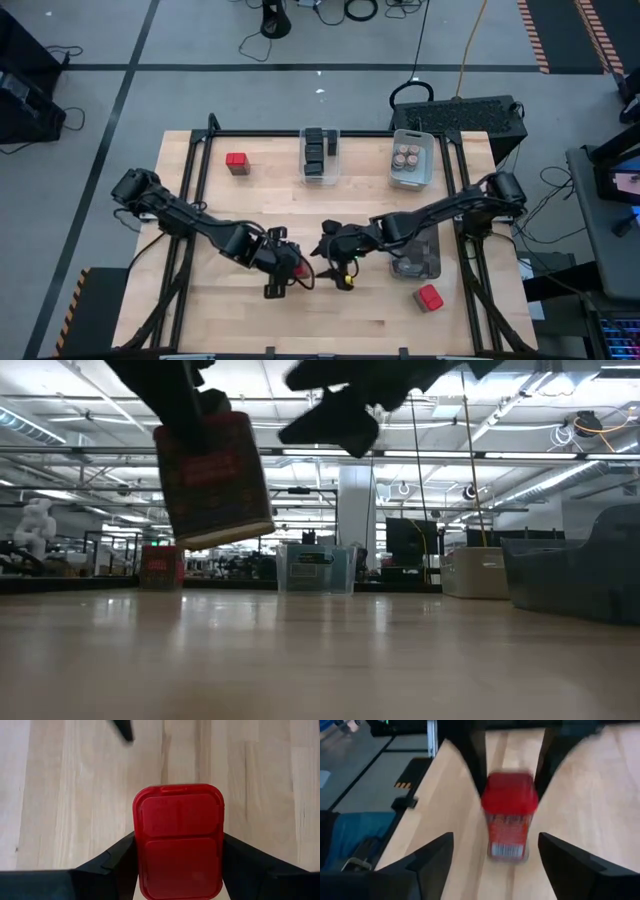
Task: Sort spices by type
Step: Put the bottom left red seasoning can into the black transparent bin
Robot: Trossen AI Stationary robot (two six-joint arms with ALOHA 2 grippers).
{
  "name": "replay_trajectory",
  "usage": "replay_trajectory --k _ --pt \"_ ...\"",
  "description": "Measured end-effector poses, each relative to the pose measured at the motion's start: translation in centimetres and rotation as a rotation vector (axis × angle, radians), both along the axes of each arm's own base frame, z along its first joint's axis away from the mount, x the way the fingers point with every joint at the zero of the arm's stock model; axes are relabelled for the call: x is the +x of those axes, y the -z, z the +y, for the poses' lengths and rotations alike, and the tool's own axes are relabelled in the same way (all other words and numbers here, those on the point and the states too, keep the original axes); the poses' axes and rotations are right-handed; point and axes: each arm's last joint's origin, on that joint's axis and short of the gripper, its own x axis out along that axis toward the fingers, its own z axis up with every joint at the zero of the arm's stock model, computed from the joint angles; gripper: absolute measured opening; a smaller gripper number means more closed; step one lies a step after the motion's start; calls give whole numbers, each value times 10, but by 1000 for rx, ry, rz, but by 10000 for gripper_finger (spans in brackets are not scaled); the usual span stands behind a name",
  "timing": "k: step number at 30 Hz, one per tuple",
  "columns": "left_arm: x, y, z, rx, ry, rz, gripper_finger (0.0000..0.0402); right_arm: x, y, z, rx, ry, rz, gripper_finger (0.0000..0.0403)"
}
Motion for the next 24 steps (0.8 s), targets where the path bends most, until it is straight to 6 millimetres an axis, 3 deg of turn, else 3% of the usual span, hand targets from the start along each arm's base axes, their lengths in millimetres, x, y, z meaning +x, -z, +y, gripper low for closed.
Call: replay_trajectory --k 10,24 --pt "8 -5 -1 11 19 -102 226 16 7 2 -51 28 -10 283" --pt "11 -5 6 14 -68 -117 226 18 6 -1 -51 92 -28 275"
